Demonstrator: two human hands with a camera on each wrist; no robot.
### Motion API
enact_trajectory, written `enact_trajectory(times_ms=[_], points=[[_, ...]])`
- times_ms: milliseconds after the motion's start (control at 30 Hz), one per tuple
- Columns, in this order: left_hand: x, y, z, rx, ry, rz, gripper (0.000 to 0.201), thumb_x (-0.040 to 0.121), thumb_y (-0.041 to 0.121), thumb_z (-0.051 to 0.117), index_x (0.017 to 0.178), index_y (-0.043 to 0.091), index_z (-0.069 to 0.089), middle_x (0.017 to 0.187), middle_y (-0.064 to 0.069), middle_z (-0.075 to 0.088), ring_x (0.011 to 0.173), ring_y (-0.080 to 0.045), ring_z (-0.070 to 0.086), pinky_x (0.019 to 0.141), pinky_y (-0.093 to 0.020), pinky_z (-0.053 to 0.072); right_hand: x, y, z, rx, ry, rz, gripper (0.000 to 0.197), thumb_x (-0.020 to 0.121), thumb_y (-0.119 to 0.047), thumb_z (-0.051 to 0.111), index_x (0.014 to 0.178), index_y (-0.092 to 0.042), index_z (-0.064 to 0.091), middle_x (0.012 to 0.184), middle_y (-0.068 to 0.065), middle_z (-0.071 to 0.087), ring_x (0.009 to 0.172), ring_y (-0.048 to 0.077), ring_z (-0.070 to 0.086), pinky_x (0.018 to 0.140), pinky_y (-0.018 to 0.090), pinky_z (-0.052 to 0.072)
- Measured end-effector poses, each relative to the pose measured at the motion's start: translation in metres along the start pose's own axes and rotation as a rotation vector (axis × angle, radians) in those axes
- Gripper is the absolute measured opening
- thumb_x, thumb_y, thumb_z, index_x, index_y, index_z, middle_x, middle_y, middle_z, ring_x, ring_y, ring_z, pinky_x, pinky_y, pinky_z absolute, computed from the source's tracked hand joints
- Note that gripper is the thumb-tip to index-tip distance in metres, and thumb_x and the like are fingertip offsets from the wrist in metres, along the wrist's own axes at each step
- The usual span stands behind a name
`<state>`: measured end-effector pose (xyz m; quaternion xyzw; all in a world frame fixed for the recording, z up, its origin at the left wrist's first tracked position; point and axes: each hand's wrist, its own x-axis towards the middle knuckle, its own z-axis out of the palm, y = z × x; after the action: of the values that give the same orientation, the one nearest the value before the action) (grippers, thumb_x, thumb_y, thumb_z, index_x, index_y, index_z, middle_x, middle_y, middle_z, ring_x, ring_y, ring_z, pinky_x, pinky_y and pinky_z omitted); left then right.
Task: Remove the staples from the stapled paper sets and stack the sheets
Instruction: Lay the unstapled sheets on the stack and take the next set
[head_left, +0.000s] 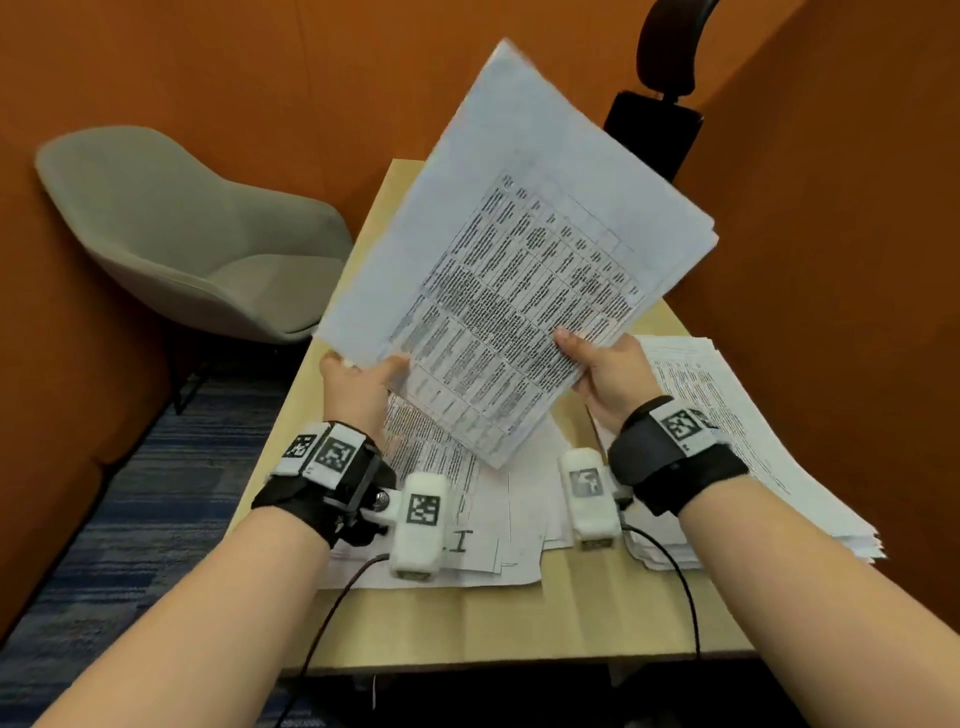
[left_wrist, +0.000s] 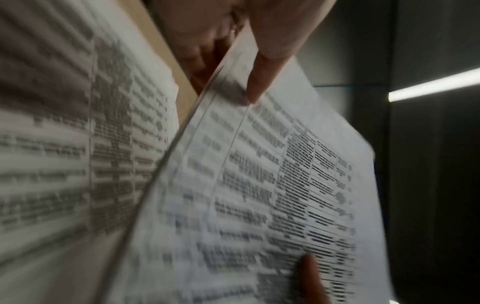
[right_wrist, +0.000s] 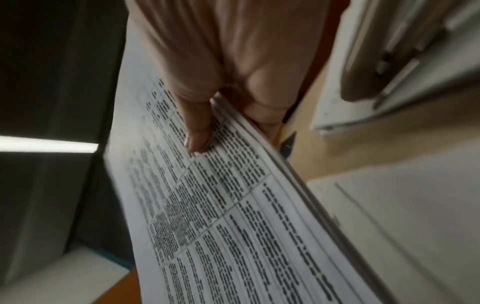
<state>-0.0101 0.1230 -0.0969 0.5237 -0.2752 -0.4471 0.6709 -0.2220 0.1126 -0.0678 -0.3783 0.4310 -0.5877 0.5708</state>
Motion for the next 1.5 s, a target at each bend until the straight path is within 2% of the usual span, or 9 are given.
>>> enact_trajectory(times_ms=[133,300,433,667,833,1000,1167,1333,1500], points=[[0.018,0.010,-0.021,0.389,0.028,0.157,0.113,0.062,0.020,0.085,0.148,0.020,0.010,0.147,-0.010,0.028,0.133,-0.020,0.032,0.114,-0.042,0.023,-0.005,-0.016,-0.008,-0.214,-0.126,-0.107,0.042,0.058,-0.016,0.078,0.098,-0.013,0.065,0.106,0.012,0.069,0.099,0.029,0.066,0.089,0.051,0.050],[0.009,0.025,-0.015,0.303,-0.272,0.309,0.048,0.073,0.006,0.074,0.117,-0.001,0.055,0.101,0.004,0.065,0.085,0.005,0.063,0.078,-0.017,0.051,-0.006,-0.027,-0.006,-0.377,-0.228,-0.157,0.014,0.082,-0.001,0.062,0.092,-0.011,0.064,0.099,0.008,0.071,0.092,0.024,0.069,0.082,0.041,0.055],[0.002,0.034,-0.009,0.218,-0.252,0.406,0.024,0.078,0.003,0.070,0.097,0.013,0.060,0.078,0.017,0.069,0.072,0.010,0.063,0.068,-0.009,0.049,-0.007,-0.030,0.000,-0.310,-0.237,-0.205,0.015,0.082,-0.001,0.062,0.092,-0.013,0.063,0.088,-0.001,0.074,0.087,0.017,0.070,0.074,0.032,0.057],[0.000,0.026,-0.011,0.192,-0.291,0.306,0.032,0.074,-0.001,0.072,0.098,0.011,0.055,0.090,0.005,0.065,0.069,0.007,0.065,0.066,-0.012,0.052,-0.014,-0.021,0.002,-0.282,-0.211,-0.220,0.052,0.048,-0.040,0.086,0.093,-0.021,0.068,0.100,0.002,0.073,0.097,0.023,0.068,0.080,0.038,0.057],[-0.007,0.021,-0.004,0.244,-0.320,0.261,0.027,0.074,0.006,0.074,0.087,0.026,0.060,0.091,0.008,0.066,0.077,0.004,0.064,0.074,-0.017,0.052,-0.013,-0.021,0.005,-0.308,-0.143,-0.206,0.032,0.074,0.003,0.068,0.095,-0.019,0.057,0.097,-0.002,0.067,0.091,0.013,0.067,0.087,0.037,0.053],[-0.009,0.019,0.002,0.219,-0.302,0.214,0.021,0.076,0.005,0.072,0.080,0.022,0.061,0.072,0.016,0.068,0.064,0.008,0.063,0.064,-0.010,0.051,-0.014,-0.018,0.006,-0.336,-0.093,-0.183,0.026,0.077,0.004,0.066,0.090,-0.017,0.058,0.093,-0.001,0.068,0.086,0.011,0.067,0.084,0.035,0.054],[-0.009,0.023,0.005,0.298,-0.257,0.199,0.020,0.082,0.011,0.067,0.102,0.012,0.062,0.096,-0.003,0.065,0.084,-0.015,0.062,0.078,-0.025,0.049,-0.010,-0.024,0.008,-0.421,-0.014,-0.195,0.027,0.081,0.001,0.066,0.103,-0.013,0.058,0.109,0.007,0.066,0.092,0.014,0.067,0.086,0.040,0.055],[-0.012,0.032,0.014,0.500,-0.178,0.292,0.032,0.083,0.020,0.067,0.111,0.004,0.064,0.101,-0.007,0.066,0.088,-0.018,0.059,0.077,-0.025,0.045,-0.014,-0.042,0.030,-0.850,0.330,-0.791,0.095,0.075,-0.007,0.074,0.148,-0.010,0.013,0.154,0.017,0.011,0.142,0.025,0.016,0.118,0.026,0.009],[-0.027,0.048,0.033,0.736,-0.276,0.506,0.013,0.086,0.016,0.063,0.080,0.006,0.066,0.071,-0.010,0.059,0.069,-0.023,0.050,0.058,-0.026,0.031,-0.029,-0.048,0.070,-1.688,0.047,-1.569,0.057,0.072,-0.008,0.066,0.127,-0.015,0.054,0.146,0.013,0.038,0.134,0.038,0.021,0.109,0.055,-0.012]])
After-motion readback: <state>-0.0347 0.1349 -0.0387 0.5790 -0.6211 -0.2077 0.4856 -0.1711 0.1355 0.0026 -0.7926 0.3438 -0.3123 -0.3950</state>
